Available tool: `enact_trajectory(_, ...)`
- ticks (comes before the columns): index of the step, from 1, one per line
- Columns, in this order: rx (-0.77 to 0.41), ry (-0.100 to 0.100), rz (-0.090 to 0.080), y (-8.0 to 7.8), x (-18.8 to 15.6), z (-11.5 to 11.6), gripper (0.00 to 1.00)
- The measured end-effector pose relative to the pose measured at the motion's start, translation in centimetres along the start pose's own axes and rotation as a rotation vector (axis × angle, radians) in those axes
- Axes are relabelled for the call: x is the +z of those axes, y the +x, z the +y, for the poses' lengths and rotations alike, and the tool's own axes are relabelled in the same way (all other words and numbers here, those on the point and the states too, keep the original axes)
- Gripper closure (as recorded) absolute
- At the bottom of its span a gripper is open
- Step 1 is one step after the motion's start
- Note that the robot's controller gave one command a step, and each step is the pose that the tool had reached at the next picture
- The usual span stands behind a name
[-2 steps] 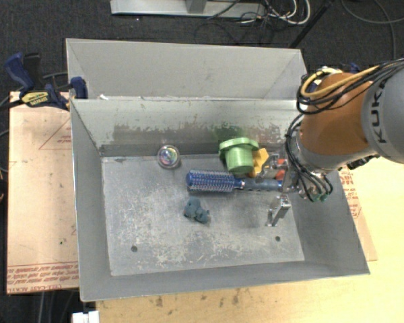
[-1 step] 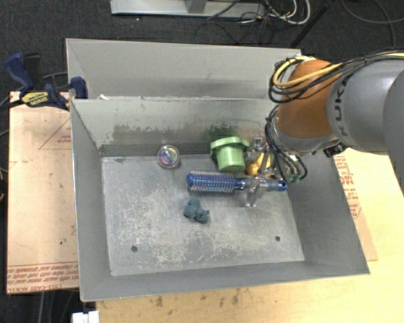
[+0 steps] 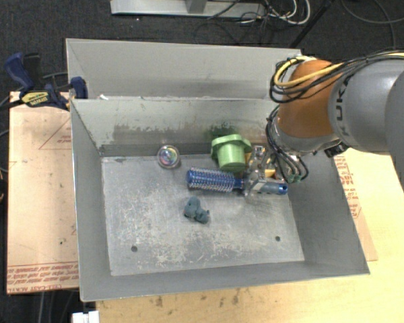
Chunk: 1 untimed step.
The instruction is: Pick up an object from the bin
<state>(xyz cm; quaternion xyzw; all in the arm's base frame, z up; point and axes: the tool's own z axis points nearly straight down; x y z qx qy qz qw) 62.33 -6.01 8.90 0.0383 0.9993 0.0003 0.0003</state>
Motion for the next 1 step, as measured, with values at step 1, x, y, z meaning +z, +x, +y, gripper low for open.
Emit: enact_trajectory(1,-0.204,0.002,-0.009,-1.17,-17.25,-0.82,1.0)
